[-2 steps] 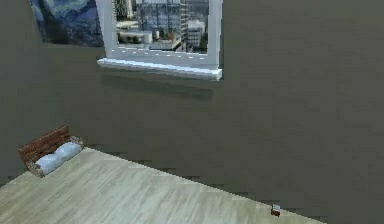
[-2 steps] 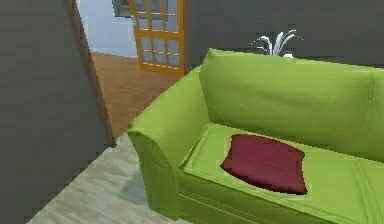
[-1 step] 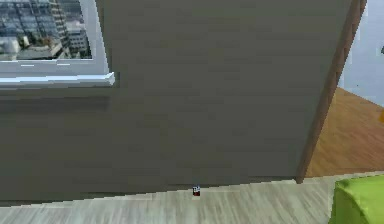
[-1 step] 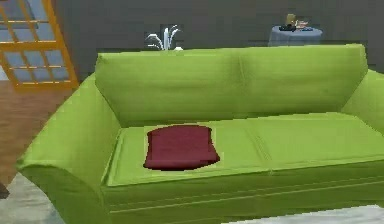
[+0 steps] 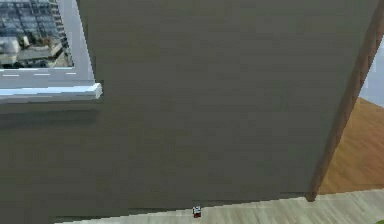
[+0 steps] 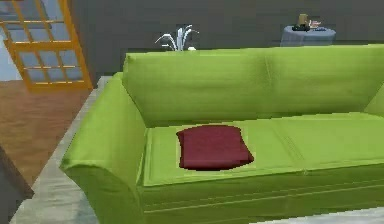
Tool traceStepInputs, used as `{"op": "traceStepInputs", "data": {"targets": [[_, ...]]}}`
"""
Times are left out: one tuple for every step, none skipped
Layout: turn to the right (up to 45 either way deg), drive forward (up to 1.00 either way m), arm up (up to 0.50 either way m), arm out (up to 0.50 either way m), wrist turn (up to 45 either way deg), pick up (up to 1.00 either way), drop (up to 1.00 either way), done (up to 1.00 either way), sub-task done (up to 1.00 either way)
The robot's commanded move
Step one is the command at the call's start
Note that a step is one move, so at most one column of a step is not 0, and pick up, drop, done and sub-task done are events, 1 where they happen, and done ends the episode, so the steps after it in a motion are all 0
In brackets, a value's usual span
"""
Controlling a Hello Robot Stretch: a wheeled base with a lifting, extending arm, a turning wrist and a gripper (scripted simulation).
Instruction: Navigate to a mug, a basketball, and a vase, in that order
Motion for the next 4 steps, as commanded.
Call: {"op": "traceStepInputs", "data": {"targets": [[12.0, 0.00, 0.00, 0.00, 0.0, 0.00, 0.00, 0.00, 0.00], [0.0, 0.50, 0.00, 0.00, 0.0, 0.00, 0.00, 0.00, 0.00], [45.0, 0.00, 0.00, 0.00, 0.0, 0.00, 0.00, 0.00, 0.00], [0.0, 0.45, 0.00, 0.00, 0.0, 0.00, 0.00, 0.00, 0.00]]}}
